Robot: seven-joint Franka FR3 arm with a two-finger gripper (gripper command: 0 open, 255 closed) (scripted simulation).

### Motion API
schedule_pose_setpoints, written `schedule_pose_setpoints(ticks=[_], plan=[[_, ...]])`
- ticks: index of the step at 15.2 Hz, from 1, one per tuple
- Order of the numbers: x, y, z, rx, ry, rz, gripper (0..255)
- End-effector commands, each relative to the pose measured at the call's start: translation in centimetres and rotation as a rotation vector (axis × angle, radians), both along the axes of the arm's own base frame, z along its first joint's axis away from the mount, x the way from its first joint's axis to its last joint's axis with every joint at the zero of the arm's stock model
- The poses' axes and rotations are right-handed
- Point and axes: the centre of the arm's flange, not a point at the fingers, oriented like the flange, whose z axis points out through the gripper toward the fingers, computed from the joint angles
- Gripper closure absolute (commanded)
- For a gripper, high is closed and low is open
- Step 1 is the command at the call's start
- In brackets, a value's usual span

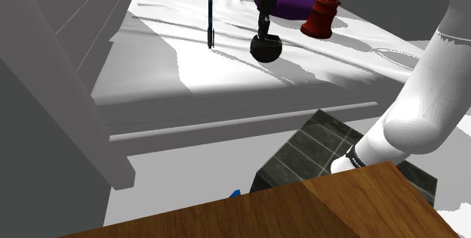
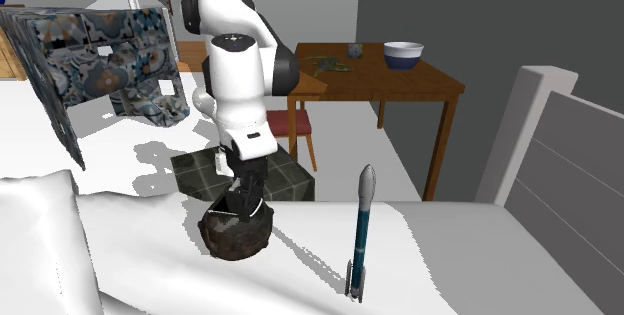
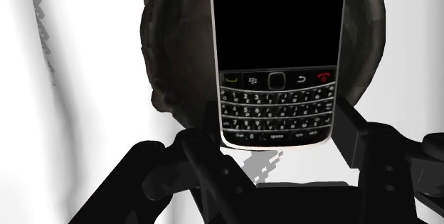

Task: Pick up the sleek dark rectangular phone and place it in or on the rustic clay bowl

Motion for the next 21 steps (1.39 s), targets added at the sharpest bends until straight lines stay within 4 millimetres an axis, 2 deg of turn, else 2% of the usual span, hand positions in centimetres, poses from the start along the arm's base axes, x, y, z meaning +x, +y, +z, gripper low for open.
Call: schedule_pose_setpoints(ticks=[1, 3, 4, 9, 13, 21], plan=[[0.0, 0.0, -0.1, 0.000, 0.001, 0.000, 255], [0.0, 0.0, -0.1, 0.000, 0.001, 0.000, 255], [0.0, 0.0, -0.1, 0.000, 0.001, 0.000, 0], [0.0, 0.0, -0.1, 0.000, 0.001, 0.000, 0], [0.0, 0.1, 4.9, 0.000, 0.001, 0.000, 0], [0.0, 0.1, 4.9, 0.000, 0.001, 0.000, 0]])
